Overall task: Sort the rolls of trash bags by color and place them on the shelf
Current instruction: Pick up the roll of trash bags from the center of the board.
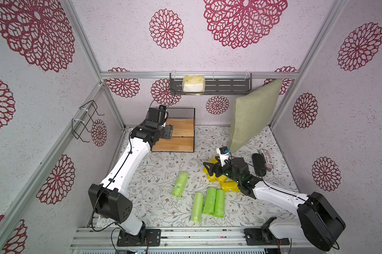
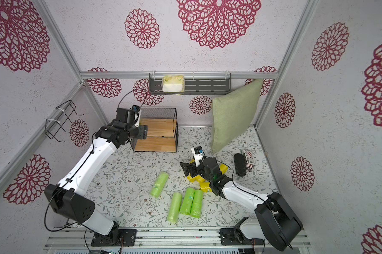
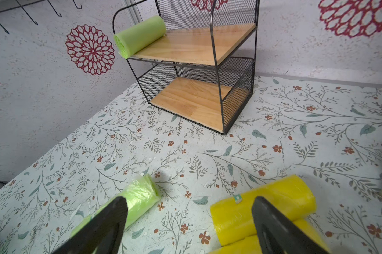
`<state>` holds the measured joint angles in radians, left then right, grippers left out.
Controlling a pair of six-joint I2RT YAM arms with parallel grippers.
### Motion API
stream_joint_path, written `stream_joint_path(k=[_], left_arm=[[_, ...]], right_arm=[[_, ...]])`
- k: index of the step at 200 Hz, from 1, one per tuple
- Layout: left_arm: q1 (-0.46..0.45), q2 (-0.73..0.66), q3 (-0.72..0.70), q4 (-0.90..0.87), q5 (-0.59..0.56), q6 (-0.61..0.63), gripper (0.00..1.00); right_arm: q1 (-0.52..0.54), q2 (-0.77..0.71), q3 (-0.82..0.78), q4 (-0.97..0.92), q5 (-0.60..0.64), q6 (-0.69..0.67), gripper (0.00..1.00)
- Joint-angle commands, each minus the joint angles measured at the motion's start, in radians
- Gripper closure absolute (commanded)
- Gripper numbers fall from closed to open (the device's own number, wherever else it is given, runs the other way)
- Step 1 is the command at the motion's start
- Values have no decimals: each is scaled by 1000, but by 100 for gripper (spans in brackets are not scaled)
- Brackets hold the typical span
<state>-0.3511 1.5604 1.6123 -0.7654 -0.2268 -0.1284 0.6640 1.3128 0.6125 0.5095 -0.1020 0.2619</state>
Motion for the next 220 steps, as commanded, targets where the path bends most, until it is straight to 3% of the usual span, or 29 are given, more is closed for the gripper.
stream_joint_path(k=[1, 37, 64, 129, 144, 182, 220], left_arm=[[-66, -86, -189, 72, 132, -139, 23], [-176, -218, -499, 126, 224, -294, 23], [-253, -221, -645, 147, 231, -370, 23], [-303, 14, -677, 201, 212, -355, 14], [-304, 67, -664, 233, 227, -355, 20], [-320, 123, -634, 217, 161, -345, 46], [-319, 66, -605, 164, 80, -319, 53]], right_arm=[[-7, 2, -1, -25, 1, -16, 6], [-48, 5, -24, -48, -21, -5, 6], [-75, 2, -37, -42, -39, 8, 6], [-78, -22, -44, -43, -46, 34, 6], [-78, -40, -59, -39, -39, 41, 6], [-78, -82, -101, -34, -22, 58, 6], [-78, -76, -96, -37, -22, 47, 6]])
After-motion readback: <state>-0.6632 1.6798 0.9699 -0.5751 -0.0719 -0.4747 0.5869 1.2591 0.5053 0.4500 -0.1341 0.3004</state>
